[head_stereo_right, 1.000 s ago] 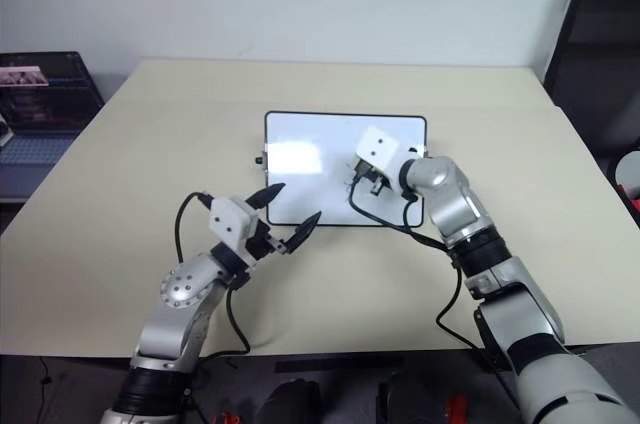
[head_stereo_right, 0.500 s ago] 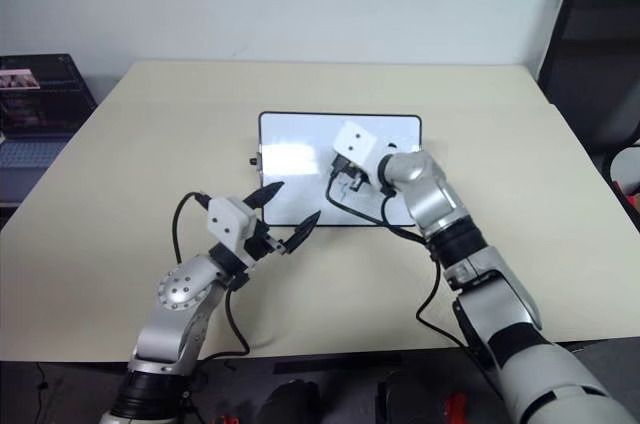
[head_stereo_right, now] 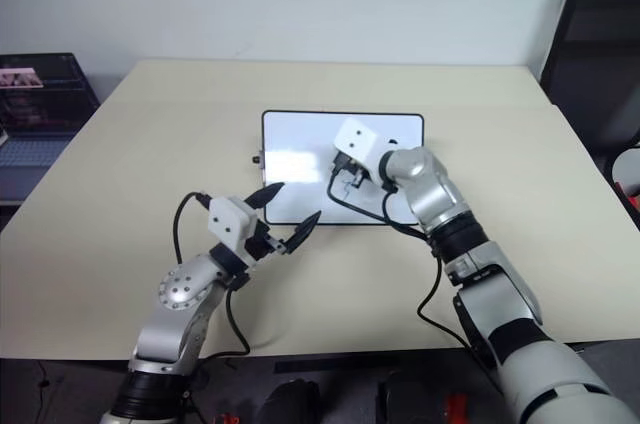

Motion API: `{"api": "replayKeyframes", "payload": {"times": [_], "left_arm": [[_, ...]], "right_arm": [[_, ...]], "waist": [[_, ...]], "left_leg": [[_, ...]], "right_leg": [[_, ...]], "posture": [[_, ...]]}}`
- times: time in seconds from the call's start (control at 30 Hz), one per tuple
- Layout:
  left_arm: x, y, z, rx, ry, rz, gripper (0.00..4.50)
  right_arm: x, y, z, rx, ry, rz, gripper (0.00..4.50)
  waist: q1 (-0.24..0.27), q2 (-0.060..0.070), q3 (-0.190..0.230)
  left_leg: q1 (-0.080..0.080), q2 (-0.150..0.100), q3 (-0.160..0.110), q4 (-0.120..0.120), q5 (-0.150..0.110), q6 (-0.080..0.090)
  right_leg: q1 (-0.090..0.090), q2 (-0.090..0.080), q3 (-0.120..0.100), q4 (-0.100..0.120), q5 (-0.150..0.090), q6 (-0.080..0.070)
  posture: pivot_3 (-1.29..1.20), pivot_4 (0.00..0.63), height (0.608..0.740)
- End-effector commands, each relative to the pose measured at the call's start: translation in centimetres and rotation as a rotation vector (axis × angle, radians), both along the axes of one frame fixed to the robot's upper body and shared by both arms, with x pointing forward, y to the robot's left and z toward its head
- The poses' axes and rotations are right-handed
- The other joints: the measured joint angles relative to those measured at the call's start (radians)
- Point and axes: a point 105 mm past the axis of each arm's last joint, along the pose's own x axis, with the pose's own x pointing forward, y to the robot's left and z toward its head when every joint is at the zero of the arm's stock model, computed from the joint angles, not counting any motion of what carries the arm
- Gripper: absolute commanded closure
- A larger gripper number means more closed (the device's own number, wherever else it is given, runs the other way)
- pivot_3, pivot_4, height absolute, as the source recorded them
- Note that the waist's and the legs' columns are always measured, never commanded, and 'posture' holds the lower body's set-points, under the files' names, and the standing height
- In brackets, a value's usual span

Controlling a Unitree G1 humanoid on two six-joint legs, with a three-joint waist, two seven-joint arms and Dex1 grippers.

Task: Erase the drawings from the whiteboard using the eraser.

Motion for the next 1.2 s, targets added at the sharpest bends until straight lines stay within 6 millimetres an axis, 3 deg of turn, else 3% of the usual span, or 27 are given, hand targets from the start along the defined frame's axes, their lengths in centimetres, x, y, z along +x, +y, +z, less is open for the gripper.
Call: {"api": "replayKeyframes", "payload": {"times": [0.03, 0.83, 1.03, 1.2], "left_arm": [[-0.2, -0.2, 1.4, -0.009, -0.055, -0.012, 0.00], [0.1, 0.0, 1.2, -0.004, -0.052, -0.014, 0.00], [0.1, -0.1, 1.1, -0.001, -0.053, -0.020, 0.00], [0.1, -0.1, 1.3, 0.002, -0.056, -0.025, 0.00]], "right_arm": [[1.0, -3.7, -1.0, -0.042, 0.018, -0.118, 3.41], [2.5, -5.3, 0.6, -0.035, -0.029, -0.182, 3.41], [1.7, -5.1, -0.3, -0.026, -0.002, -0.164, 3.41], [-0.3, -5.3, -0.5, -0.004, 0.045, -0.136, 3.41]], "waist": [[0.009, 0.000, 0.000], [0.018, 0.000, 0.000], [0.019, 0.000, 0.000], [0.030, 0.000, 0.000]], "left_leg": [[0.000, 0.000, 0.000, 0.000, 0.000, 0.000], [-0.001, -0.001, -0.001, 0.000, 0.002, 0.002], [-0.001, -0.001, -0.001, 0.000, 0.002, 0.002], [-0.002, -0.001, -0.001, 0.000, 0.002, 0.002]], "right_leg": [[0.000, 0.000, 0.000, 0.000, 0.000, 0.000], [0.000, -0.001, 0.000, -0.001, 0.000, 0.001], [0.000, -0.002, -0.001, -0.001, 0.000, 0.001], [0.000, -0.002, -0.001, -0.001, 0.000, 0.001]], "posture": [[0.00, 0.150, 0.740], [0.00, 0.150, 0.740], [0.00, 0.150, 0.740], [0.00, 0.150, 0.740]]}}
